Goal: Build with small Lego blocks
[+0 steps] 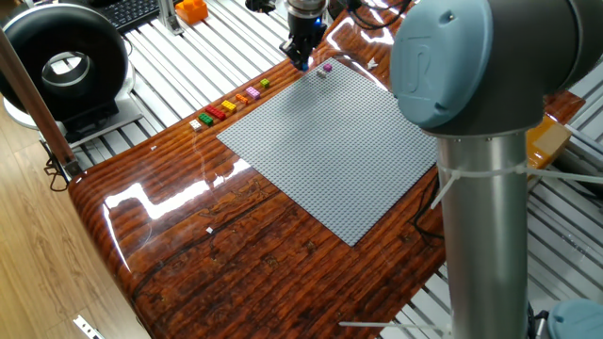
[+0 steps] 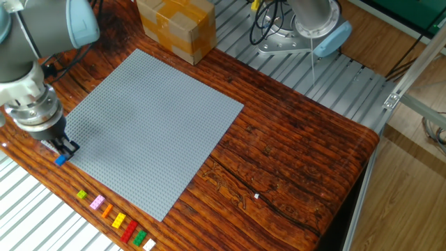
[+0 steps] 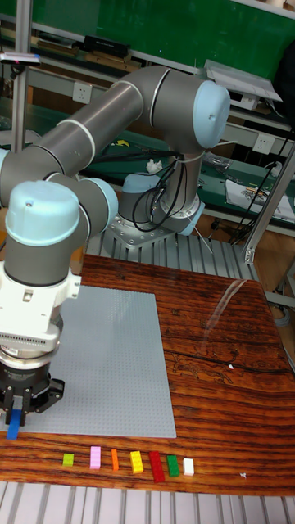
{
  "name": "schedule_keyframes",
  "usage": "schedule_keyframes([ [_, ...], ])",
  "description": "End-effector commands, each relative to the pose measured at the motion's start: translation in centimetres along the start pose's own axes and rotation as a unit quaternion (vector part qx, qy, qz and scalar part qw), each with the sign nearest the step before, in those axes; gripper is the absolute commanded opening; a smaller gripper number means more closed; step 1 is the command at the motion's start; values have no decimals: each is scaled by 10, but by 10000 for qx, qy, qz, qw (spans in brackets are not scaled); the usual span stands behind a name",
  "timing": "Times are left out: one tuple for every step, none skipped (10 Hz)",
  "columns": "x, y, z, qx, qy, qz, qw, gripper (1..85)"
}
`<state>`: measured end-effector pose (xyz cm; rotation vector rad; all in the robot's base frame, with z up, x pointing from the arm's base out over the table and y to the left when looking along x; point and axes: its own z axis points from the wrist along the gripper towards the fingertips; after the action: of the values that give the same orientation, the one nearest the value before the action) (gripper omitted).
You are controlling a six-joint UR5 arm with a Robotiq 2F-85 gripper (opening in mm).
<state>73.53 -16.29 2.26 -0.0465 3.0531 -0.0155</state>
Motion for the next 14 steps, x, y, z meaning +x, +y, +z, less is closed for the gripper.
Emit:
schedule_keyframes([
  [13, -3, -3, -104, 81, 129, 9998, 10],
  [13, -4, -3, -96, 89, 159, 9998, 10],
  [13, -4, -3, -88, 89, 166, 9998, 10],
  [13, -4, -3, -88, 89, 173, 9998, 10],
  [13, -5, -3, -73, 81, 203, 9997, 10],
  [12, -5, -3, -80, 66, 219, 9997, 10],
  [12, -3, -3, -118, 58, 207, 9997, 10],
  [11, -2, -2, -126, 42, 184, 9997, 10],
  [9, -1, 0, -125, 12, 169, 9998, 10],
  [7, -1, 1, -133, -12, 147, 9998, 10],
  [4, -2, 3, -94, -19, 143, 9999, 10],
  [5, -2, 2, -87, -18, 150, 9998, 10],
  [5, -2, 2, -94, -26, 159, 9998, 10],
  [4, -1, 2, -102, -34, 144, 9998, 10],
])
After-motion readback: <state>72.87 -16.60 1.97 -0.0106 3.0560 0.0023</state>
